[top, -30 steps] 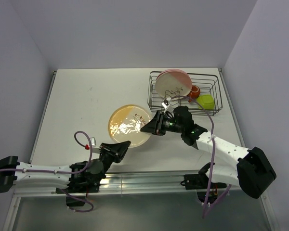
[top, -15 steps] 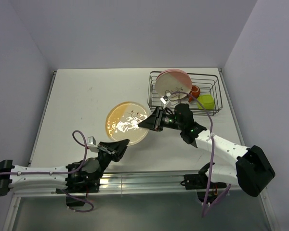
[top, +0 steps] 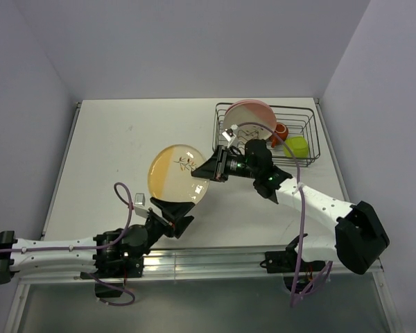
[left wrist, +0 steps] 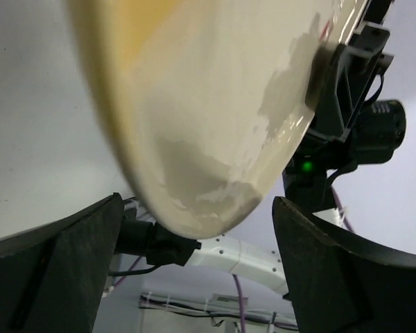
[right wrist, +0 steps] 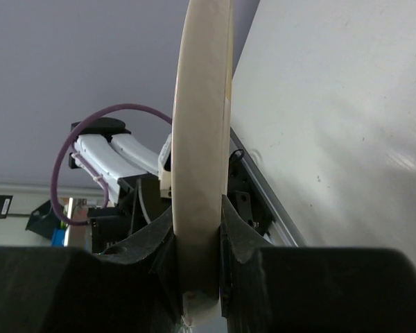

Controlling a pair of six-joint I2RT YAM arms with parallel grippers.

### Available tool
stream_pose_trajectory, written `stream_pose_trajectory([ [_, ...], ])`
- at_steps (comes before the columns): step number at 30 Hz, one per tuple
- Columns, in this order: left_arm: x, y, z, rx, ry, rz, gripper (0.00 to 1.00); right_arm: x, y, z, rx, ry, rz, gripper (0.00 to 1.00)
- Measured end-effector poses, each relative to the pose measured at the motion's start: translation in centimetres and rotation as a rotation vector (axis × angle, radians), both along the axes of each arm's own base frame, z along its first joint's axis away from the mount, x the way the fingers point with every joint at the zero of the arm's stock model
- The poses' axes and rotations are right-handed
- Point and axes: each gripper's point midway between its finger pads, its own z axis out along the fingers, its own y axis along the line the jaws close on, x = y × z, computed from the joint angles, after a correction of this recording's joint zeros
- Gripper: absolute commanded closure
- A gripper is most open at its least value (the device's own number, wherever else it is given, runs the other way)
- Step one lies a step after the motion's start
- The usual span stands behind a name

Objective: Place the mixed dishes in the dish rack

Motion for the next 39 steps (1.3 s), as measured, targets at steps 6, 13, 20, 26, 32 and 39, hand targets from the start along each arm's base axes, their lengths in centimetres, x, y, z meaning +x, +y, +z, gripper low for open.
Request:
stream_pose_trajectory([
  [6,-0.4,-0.4,1.9,0.032,-0.047,-0.041,0.01,0.4,0.2,-0.5,-0.022,0.018,-0.002,1.00],
  [13,-1.1,-0.4,1.9,0.098,-0.104,-0.098,0.01,1.5,0.8,0.6,-0.048,0.000,-0.002,1.00],
  [20,-2.1,-0.9,1.8,0.197,-0.177,-0.178,0.01,2.6,1.0,1.7,-0.048,-0.033,-0.012,1.00],
  [26,-2.6,-1.2,3.9,0.226,-0.244,-0.218,0.01,3.6,0.7,0.5,-0.081,-0.021,-0.024,1.00],
  [32,-2.8,-0.6,3.3,0.284,-0.278,-0.237,0.01,4.7,-0.8,-1.2,-0.147,-0.009,-0.061,1.00],
  [39,-2.5,0.3,3.5,0.389,-0.282,-0.228,0.01,7.3,-3.7,-1.2,-0.296,-0.069,-0.143,1.00],
])
